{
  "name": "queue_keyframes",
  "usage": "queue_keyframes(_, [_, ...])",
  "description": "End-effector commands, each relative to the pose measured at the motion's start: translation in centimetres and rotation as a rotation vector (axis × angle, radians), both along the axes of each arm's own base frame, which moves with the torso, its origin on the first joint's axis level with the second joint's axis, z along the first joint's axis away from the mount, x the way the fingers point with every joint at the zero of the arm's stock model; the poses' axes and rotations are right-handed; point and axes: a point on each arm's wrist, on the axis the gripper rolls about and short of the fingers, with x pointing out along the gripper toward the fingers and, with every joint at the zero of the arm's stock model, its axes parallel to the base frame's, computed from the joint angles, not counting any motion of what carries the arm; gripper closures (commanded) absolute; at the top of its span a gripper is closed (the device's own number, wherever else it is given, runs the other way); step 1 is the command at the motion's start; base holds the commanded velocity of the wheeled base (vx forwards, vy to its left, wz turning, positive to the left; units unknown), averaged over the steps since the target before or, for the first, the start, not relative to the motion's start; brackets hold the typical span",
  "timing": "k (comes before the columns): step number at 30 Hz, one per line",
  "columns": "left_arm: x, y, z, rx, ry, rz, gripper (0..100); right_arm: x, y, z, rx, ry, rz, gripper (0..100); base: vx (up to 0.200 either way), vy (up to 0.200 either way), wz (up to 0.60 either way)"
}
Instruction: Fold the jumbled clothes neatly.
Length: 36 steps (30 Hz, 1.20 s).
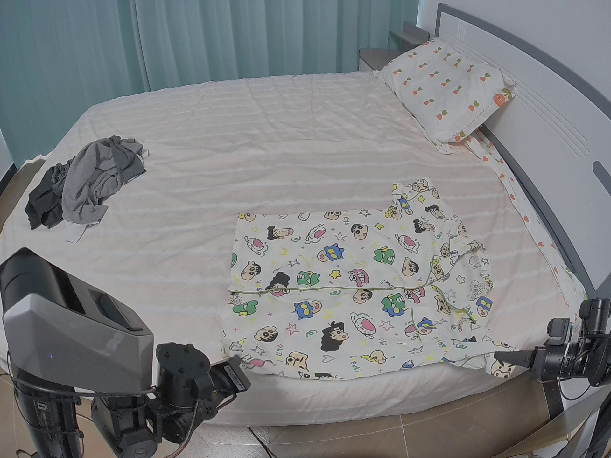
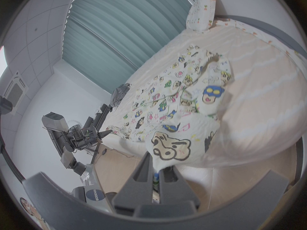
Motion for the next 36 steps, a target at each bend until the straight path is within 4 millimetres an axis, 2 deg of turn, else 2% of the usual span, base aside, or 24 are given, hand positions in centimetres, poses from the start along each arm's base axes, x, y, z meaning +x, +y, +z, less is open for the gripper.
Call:
queue_keyframes(1, [2.4, -0.1, 1.5, -0.056, -0.101, 0.046, 100, 1.8, -0.6, 0.2, -0.01, -0.058, -0.006, 100, 0.0, 0.0, 0.0])
queue_keyframes(9, [5.4, -0.8, 2.2, -0.055, -0.107, 0.075, 100, 4.1, -0.6, 1.2, 0.016, -0.102, -0.003, 100, 0.0, 0.0, 0.0])
queue_keyframes(13, [7.8, -1.4, 2.8, -0.049, -0.1, 0.1, 100, 6.1, -0.7, 1.7, 0.029, -0.13, 0.005, 100, 0.0, 0.0, 0.0])
queue_keyframes(18, [9.6, -1.4, 3.2, -0.047, -0.098, 0.124, 100, 8.2, -1.2, 1.4, 0.03, -0.148, 0.0, 100, 0.0, 0.0, 0.0])
queue_keyframes(20, [9.7, -1.4, 3.2, -0.046, -0.098, 0.126, 100, 8.3, -1.2, 1.4, 0.029, -0.15, 0.0, 100, 0.0, 0.0, 0.0])
queue_keyframes(21, [10.5, -1.4, 3.4, -0.045, -0.097, 0.135, 100, 9.4, -1.3, 1.3, 0.028, -0.161, 0.002, 100, 0.0, 0.0, 0.0])
queue_keyframes(30, [12.8, -1.2, 2.3, -0.034, -0.079, 0.171, 100, 11.9, -1.2, 0.4, 0.023, -0.183, 0.028, 100, 0.0, 0.0, 0.0])
queue_keyframes(36, [14.1, -1.1, 0.8, -0.032, -0.062, 0.191, 100, 13.6, -1.1, -0.8, 0.026, -0.181, 0.045, 100, 0.0, 0.0, 0.0])
